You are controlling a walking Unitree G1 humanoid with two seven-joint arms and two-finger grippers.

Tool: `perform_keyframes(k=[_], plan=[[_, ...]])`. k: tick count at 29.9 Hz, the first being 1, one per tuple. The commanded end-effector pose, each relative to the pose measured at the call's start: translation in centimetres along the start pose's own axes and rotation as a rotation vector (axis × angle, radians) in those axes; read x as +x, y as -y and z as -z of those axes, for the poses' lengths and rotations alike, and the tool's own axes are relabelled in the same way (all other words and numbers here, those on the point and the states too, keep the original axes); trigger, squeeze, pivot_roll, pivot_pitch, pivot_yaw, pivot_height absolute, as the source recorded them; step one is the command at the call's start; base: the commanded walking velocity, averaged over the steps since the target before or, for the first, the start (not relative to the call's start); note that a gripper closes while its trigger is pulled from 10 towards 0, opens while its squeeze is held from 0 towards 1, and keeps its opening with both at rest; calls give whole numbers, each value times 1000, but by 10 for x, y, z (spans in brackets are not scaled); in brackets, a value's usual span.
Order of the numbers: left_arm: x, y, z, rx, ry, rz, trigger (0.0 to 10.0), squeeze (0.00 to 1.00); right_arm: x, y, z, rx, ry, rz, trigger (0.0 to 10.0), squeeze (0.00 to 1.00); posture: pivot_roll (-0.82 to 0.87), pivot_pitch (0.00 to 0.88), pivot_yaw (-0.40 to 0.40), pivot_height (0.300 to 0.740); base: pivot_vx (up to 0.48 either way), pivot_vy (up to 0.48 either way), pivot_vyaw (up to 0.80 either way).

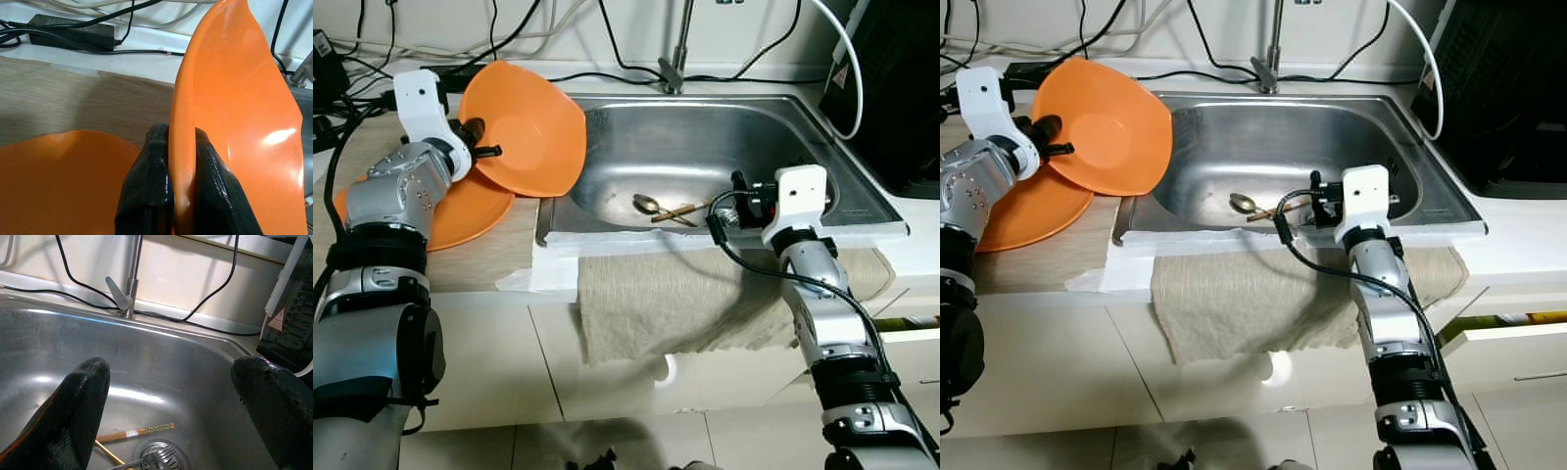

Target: Kitchen organization

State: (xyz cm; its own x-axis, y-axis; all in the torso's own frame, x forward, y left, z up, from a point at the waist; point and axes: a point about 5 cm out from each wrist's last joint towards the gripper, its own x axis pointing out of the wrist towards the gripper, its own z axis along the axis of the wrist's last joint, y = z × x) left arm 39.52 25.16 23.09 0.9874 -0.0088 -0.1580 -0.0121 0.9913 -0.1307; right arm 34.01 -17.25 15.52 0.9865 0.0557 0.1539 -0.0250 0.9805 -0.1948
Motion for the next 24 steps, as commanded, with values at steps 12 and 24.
perform_keyframes(k=[12, 24], plan=[[1, -6, 11, 34, -67, -34, 0, 0, 3, 0, -3, -9, 5, 4, 10000, 0, -59, 0, -2, 740, 0, 0, 0], [2, -8, 9, 34, -67, -37, 0, 0, 7, -2, -4, -8, 3, 4, 10000, 0, -10, 0, -23, 740, 0, 0, 0]])
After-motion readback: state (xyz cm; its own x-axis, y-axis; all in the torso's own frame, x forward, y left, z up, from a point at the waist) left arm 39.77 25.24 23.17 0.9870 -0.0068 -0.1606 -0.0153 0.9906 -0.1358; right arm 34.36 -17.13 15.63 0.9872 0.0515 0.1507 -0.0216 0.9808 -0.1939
